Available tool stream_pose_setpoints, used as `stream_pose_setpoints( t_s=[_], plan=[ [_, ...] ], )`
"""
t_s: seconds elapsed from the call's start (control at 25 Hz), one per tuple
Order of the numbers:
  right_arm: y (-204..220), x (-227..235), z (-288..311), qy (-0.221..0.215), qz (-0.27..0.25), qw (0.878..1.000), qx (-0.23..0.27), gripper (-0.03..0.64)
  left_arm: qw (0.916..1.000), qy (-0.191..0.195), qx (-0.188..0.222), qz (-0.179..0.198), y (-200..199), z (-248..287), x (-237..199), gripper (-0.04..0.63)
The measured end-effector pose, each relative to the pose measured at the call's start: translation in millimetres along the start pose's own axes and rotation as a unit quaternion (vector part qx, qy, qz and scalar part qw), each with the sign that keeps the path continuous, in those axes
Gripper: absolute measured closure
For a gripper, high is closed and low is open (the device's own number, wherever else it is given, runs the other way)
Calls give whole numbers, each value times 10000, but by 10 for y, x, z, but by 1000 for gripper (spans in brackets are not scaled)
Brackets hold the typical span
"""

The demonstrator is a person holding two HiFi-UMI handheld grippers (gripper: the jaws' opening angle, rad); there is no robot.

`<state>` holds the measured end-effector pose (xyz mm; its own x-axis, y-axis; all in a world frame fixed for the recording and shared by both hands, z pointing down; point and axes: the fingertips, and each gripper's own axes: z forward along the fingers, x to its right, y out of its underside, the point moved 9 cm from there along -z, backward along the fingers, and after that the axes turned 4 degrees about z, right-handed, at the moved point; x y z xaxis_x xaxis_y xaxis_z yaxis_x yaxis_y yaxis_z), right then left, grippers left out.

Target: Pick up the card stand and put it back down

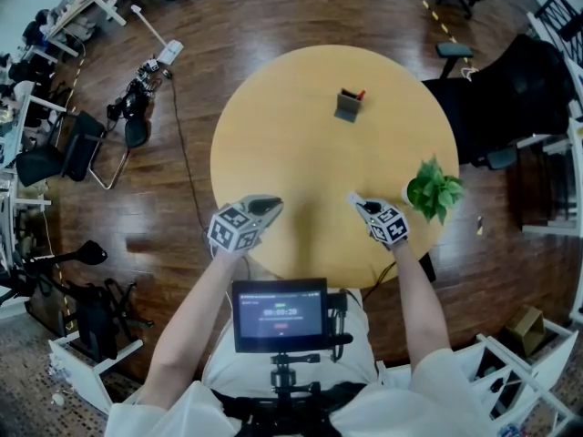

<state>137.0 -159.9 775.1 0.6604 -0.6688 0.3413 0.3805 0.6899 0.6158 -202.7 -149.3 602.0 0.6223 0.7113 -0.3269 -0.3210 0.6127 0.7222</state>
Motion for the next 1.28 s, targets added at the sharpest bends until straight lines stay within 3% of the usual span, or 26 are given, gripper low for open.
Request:
stream_pose_setpoints(
  t_s=[1.0, 1.08, 1.2, 1.28],
  plan=[
    [364, 166, 256, -140, -193, 9993, -275, 580, 9991, -266, -236, -242, 288, -64, 81, 569],
    [386, 182, 248, -16, -220, 9993, -298, 567, 9990, -282, -238, -258, 306, -73, 110, 569],
    [396, 186, 196, 263, -203, 9992, -211, 456, 9989, -305, -218, -269, 322, -99, 150, 569],
    [381, 167, 106, 426, -118, 9990, 4, 430, 9990, -312, -193, -269, 325, -110, 180, 569]
  ],
)
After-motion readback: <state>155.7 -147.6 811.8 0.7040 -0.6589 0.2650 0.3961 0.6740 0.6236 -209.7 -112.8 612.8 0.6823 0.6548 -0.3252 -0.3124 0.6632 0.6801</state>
